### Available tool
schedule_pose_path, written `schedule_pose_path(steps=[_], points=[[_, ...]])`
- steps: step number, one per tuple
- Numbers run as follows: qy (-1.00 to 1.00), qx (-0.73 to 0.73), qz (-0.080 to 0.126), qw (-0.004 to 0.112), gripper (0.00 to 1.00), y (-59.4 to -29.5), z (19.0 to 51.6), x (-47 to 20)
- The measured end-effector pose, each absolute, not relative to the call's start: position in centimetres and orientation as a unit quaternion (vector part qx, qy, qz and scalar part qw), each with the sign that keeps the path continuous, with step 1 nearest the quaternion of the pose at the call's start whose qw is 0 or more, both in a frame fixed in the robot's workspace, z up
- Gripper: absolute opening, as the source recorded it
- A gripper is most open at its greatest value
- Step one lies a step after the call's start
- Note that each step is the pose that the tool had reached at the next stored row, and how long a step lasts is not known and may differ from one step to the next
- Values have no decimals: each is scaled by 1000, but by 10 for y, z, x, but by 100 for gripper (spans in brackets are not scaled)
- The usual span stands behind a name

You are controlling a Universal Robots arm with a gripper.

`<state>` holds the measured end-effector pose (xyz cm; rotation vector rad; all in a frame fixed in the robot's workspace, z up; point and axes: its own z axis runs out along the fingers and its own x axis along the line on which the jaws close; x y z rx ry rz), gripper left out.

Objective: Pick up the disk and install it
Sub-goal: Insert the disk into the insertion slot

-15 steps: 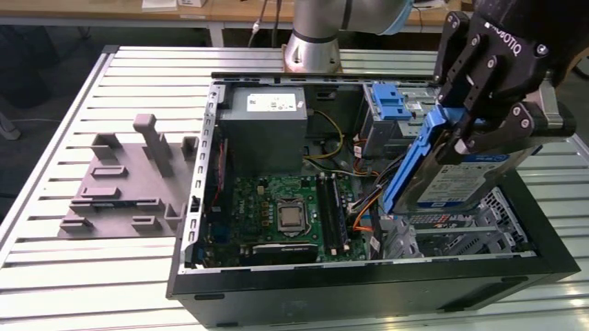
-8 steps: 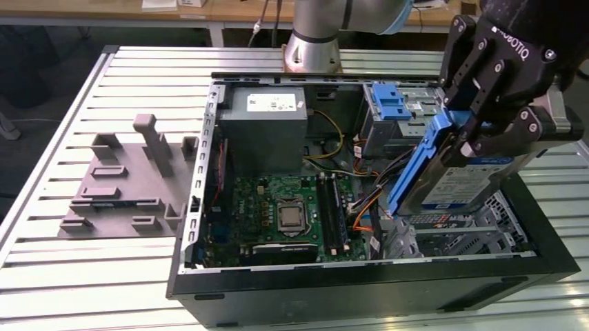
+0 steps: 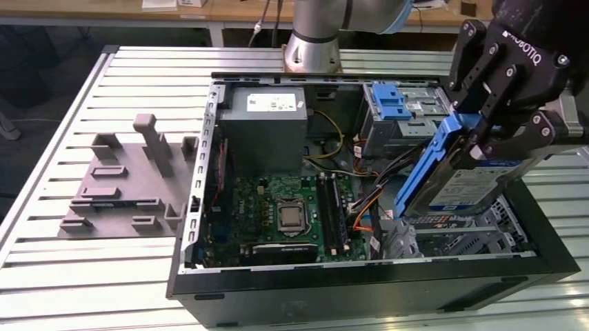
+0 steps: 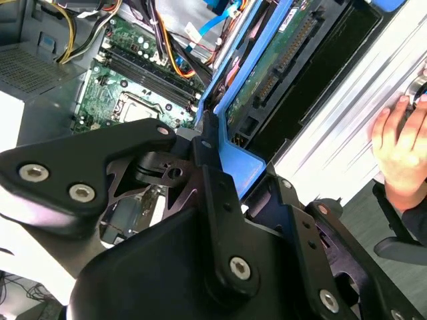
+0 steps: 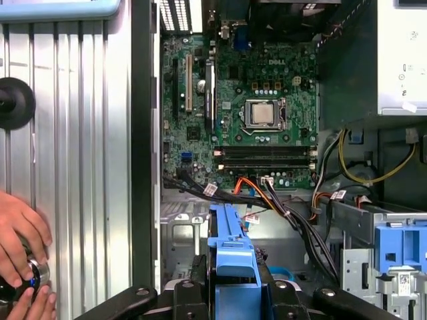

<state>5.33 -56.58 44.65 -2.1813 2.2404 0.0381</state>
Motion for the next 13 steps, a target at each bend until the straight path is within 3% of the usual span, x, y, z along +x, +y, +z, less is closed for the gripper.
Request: schedule_pose_path(steps=[13], points=[[716,-698,12,7,36,-566,443,67]])
